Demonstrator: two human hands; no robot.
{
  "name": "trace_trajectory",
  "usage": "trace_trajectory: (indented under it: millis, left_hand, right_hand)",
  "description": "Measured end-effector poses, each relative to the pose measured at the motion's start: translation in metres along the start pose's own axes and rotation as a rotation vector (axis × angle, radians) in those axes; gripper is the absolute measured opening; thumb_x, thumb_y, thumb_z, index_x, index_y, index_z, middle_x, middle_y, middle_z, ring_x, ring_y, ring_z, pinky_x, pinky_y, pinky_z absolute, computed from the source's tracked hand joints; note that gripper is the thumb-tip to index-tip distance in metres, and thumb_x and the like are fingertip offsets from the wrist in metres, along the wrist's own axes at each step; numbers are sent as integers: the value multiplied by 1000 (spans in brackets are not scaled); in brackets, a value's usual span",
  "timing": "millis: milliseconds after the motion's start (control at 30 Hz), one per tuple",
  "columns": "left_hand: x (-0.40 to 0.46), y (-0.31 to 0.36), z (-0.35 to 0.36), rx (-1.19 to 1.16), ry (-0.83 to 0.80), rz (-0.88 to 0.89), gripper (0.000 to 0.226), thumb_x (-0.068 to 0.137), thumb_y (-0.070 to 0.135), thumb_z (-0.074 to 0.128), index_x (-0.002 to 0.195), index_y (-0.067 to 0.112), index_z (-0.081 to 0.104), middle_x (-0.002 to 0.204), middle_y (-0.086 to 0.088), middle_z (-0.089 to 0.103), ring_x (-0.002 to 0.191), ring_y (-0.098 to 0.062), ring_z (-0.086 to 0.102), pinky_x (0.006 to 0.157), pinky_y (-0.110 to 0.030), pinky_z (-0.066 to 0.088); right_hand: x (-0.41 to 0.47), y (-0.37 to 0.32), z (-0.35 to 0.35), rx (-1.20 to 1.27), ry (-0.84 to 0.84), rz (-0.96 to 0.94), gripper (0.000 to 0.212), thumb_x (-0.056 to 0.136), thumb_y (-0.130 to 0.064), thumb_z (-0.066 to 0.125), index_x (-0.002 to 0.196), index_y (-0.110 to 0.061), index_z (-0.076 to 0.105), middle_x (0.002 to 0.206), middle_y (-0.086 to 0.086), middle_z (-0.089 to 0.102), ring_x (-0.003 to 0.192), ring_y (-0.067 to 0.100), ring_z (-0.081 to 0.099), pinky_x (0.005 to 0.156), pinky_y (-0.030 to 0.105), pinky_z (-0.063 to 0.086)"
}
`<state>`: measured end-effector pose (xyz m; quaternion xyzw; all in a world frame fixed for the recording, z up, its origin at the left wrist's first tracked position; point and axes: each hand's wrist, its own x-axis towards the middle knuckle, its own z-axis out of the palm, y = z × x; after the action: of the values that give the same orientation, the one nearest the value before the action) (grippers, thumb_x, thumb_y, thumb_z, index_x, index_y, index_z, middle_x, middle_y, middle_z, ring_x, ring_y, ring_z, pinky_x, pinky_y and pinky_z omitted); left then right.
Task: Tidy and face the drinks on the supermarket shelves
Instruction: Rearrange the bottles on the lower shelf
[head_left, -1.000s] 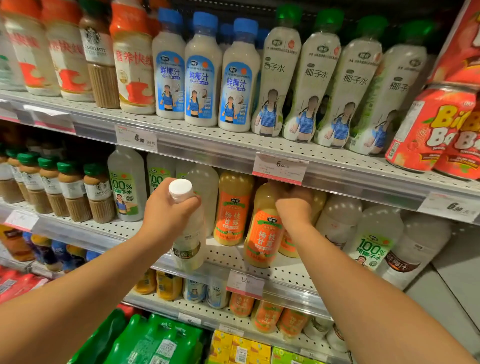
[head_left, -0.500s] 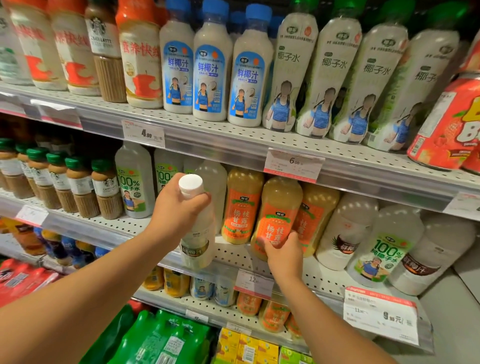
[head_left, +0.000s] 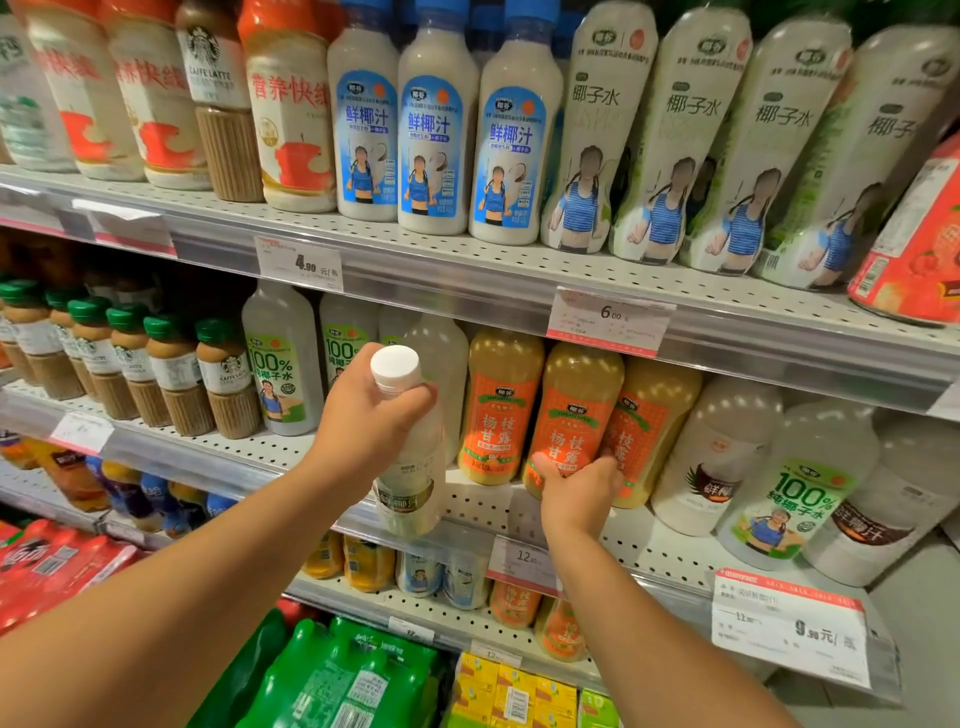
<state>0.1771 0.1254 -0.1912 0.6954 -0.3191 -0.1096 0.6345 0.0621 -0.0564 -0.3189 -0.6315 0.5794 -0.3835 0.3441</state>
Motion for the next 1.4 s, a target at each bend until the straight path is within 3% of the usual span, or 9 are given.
trace_trajectory:
  millis: [133,333,533,633,867,933,1067,1233,1400]
  left_hand:
    - [1,-1,0,-12,-3,7,27,72,31,69,93,24,54,89,-7,61,83,-22,59,75,-40,48]
    - [6,-11,2,17,27,61,22,78,25,69,84,30,49,80,2,58,75,-14,56,64,-31,41]
    - [5,-16,-3,36,-11,106,23,79,25,70,89,28,50,82,4,59,75,-11,56,59,-28,40]
    - [-7,-10,-3,8,-74,93,24,80,23,71,89,32,51,83,8,61,77,-9,56,59,-26,40]
    - [-61,20,43,-51,-235,42,19,79,21,72,89,24,56,83,2,64,75,-13,59,59,-29,43]
    - [-73,31,62,-108,-271,-18,21,79,22,73,90,21,56,84,1,63,76,-15,59,60,-31,45]
    - [-100,58,107,-189,-353,-129,28,75,24,77,96,19,59,89,-3,64,79,-20,61,64,-33,48]
    - [-150,95,180,-266,-432,-205,27,72,17,82,82,22,58,88,-5,67,83,-24,64,77,-42,55]
    - [-192,117,256,-308,-498,-295,27,70,17,85,88,18,64,89,-7,70,87,-28,67,78,-45,57]
  right_hand:
    - [4,-6,1,-74,43,32,61,69,-43,84,108,-5,55,112,13,58,99,36,60,80,47,52]
    - [4,-22,3,-61,-20,136,64,73,-32,84,117,-1,50,123,18,55,105,37,59,84,45,50]
    - [-81,18,-33,-137,-212,-18,55,86,-10,64,136,-15,43,125,2,48,89,9,47,79,19,42]
    - [-117,20,-57,-93,-312,-71,53,84,-11,66,131,-23,44,124,-3,52,91,4,52,82,21,49]
    - [-165,-4,-101,90,-498,-136,96,63,-37,86,141,-39,30,127,-24,47,110,-6,52,89,16,44]
    - [-170,3,-118,170,-437,-171,91,59,-36,88,131,-53,35,117,-33,55,104,-13,55,80,11,48]
    - [-173,36,-169,100,-296,-251,111,57,-54,88,145,-47,21,140,-19,46,128,4,48,100,38,48]
    - [-155,71,-221,71,-40,-179,132,46,-56,88,145,-55,1,140,-20,43,122,2,49,97,37,49]
    - [-110,115,-282,121,33,-138,112,55,-48,82,144,-55,15,124,-24,54,109,3,58,86,36,55]
